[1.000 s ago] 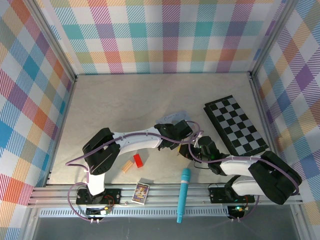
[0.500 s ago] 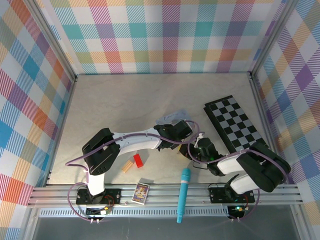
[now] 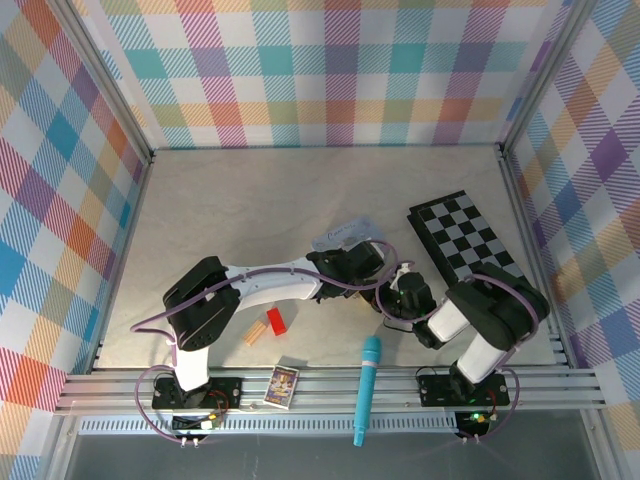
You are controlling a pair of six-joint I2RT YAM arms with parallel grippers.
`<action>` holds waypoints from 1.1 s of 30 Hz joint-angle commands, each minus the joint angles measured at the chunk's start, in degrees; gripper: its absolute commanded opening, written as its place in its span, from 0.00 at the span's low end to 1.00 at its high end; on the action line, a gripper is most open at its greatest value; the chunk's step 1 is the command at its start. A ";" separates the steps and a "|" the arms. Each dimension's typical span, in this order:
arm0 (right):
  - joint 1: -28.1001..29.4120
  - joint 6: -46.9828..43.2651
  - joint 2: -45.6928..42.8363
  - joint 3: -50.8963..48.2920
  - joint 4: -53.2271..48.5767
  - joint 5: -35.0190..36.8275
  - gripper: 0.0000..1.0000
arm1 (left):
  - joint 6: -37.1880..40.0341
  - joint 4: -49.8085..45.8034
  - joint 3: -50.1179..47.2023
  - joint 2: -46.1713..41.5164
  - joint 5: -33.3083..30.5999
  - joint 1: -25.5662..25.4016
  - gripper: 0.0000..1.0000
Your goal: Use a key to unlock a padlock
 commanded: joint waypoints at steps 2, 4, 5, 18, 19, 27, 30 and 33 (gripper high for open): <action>-2.18 1.91 3.96 1.07 10.26 1.86 0.00 | -3.28 -12.14 -5.14 4.86 8.42 0.69 0.32; -2.13 1.89 4.46 1.06 10.39 1.64 0.00 | -3.56 -12.23 -5.05 5.11 7.99 0.69 0.32; -2.21 1.73 4.26 0.73 10.21 2.12 0.00 | -3.70 -12.50 -4.88 5.21 7.79 0.67 0.32; -5.25 1.69 1.75 1.13 6.64 1.07 0.00 | -5.04 -12.51 -5.66 5.49 6.79 0.25 0.32; -5.25 1.71 1.90 1.46 6.18 0.63 0.00 | -5.19 -12.58 -5.54 5.64 6.50 0.25 0.32; -5.48 -2.23 -2.27 5.57 -20.22 -7.49 0.00 | -8.60 -13.90 -3.44 6.18 -1.74 0.66 0.43; -5.92 -4.22 -3.14 6.82 -30.28 -10.88 0.00 | -9.90 -14.71 -2.06 6.37 -5.10 0.93 0.49; -6.63 -7.03 -1.42 8.38 -37.83 -15.43 0.00 | -11.38 -15.76 -1.13 6.40 -8.41 1.68 0.55</action>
